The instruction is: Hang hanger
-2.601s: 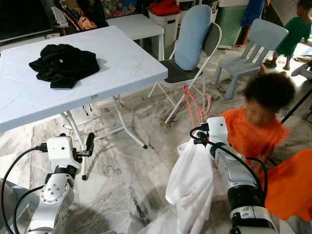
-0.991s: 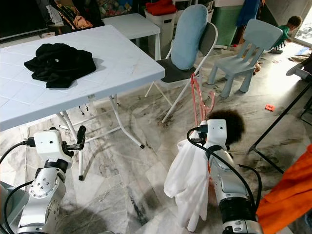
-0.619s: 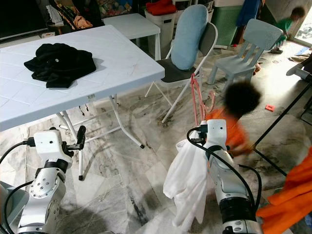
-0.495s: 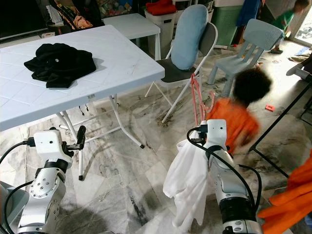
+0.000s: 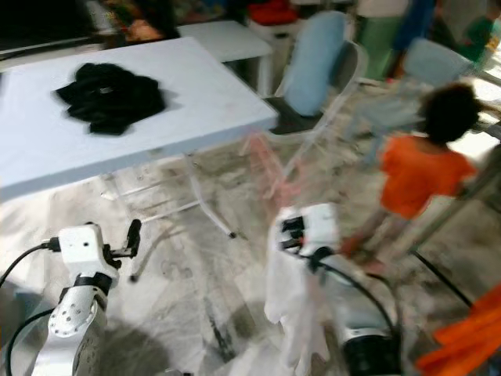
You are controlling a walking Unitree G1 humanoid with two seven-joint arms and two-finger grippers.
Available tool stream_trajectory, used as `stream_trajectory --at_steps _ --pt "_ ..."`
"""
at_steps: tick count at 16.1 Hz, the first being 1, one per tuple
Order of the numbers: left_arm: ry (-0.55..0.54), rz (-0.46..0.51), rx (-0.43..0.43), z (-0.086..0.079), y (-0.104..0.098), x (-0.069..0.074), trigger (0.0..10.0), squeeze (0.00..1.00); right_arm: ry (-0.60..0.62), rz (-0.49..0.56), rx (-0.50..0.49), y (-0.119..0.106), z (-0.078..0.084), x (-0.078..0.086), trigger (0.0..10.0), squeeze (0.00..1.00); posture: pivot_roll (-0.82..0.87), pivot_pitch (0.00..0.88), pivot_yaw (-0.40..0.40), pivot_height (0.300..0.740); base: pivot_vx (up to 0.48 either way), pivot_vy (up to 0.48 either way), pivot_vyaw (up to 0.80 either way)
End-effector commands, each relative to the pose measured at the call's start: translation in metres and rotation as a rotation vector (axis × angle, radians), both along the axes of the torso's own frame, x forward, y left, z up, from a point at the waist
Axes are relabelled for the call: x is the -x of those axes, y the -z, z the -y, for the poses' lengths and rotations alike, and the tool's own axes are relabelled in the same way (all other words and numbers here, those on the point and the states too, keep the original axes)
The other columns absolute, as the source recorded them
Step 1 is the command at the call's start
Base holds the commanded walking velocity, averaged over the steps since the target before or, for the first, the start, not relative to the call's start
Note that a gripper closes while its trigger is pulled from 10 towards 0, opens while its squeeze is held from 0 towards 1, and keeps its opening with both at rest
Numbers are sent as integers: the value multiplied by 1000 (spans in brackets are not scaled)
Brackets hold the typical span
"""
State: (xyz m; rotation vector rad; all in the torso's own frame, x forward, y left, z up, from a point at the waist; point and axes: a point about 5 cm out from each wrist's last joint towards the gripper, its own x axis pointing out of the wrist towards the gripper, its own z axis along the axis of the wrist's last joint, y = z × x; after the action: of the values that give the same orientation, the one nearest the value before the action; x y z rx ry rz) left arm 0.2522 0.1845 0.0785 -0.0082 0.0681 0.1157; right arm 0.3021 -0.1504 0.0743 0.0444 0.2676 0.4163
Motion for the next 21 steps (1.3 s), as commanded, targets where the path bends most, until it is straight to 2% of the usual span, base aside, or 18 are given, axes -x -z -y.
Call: stream_trajectory --at_steps 1,6,21 --pt "13 12 -2 2 -4 -2 10000 0 18 62 -14 -16 6 -6 10000 0 -81 0 0 740 0 0 731" --pt "26 3 -8 3 -6 -5 10000 0 -8 63 -23 -18 2 -6 10000 0 -74 0 0 740 0 0 96" --pt "34 -1 -9 4 -6 -6 10000 0 -12 67 -17 -19 1 -7 10000 0 -73 0 0 740 0 0 0"
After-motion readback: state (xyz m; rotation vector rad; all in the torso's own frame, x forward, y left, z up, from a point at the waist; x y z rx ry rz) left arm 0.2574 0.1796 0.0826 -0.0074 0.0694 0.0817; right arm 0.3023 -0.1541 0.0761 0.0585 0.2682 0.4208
